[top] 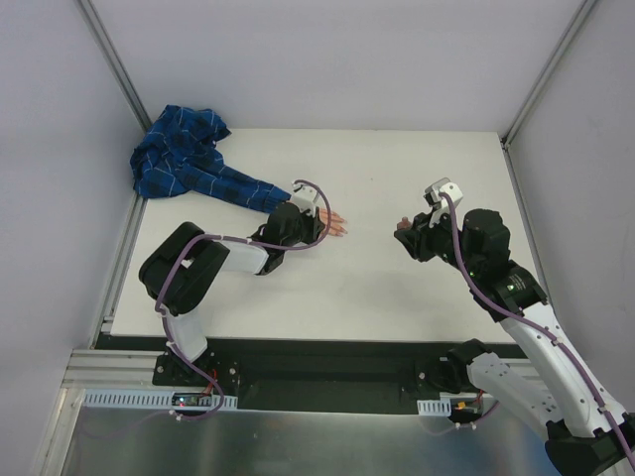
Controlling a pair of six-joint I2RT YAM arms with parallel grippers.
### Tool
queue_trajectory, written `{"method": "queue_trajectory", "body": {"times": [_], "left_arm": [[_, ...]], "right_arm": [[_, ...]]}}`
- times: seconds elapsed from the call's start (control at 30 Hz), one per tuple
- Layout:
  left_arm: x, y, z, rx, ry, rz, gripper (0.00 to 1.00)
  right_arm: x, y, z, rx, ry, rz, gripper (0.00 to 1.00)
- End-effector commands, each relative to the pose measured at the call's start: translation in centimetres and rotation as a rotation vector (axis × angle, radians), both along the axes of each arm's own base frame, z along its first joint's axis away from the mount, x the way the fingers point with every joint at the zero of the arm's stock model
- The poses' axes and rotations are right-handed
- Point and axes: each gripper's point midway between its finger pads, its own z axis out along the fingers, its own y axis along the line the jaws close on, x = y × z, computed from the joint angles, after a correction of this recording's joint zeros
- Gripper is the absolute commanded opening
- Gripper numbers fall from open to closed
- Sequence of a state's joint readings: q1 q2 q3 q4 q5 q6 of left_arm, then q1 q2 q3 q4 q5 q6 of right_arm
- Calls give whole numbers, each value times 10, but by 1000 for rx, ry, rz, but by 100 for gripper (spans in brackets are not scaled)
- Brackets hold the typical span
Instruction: Paint the nails
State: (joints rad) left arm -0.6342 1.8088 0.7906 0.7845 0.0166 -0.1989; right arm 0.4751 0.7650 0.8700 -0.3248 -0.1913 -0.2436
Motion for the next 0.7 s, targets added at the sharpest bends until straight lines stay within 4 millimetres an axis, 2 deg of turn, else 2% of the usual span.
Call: {"method": "queue_trajectory", "body": {"times": [0.0,0.17,0.67], "left_arm": [[7,-2,9,-27,-7,20,0],[0,7,0,-14,10,28,0],[4,15,9,-56,-11,57,0]], "right_arm": [[3,2,19,44,-60,-2,0],[3,1,19,44,-63,-2,0],[4,2,17,42,-56,-2,0]]}}
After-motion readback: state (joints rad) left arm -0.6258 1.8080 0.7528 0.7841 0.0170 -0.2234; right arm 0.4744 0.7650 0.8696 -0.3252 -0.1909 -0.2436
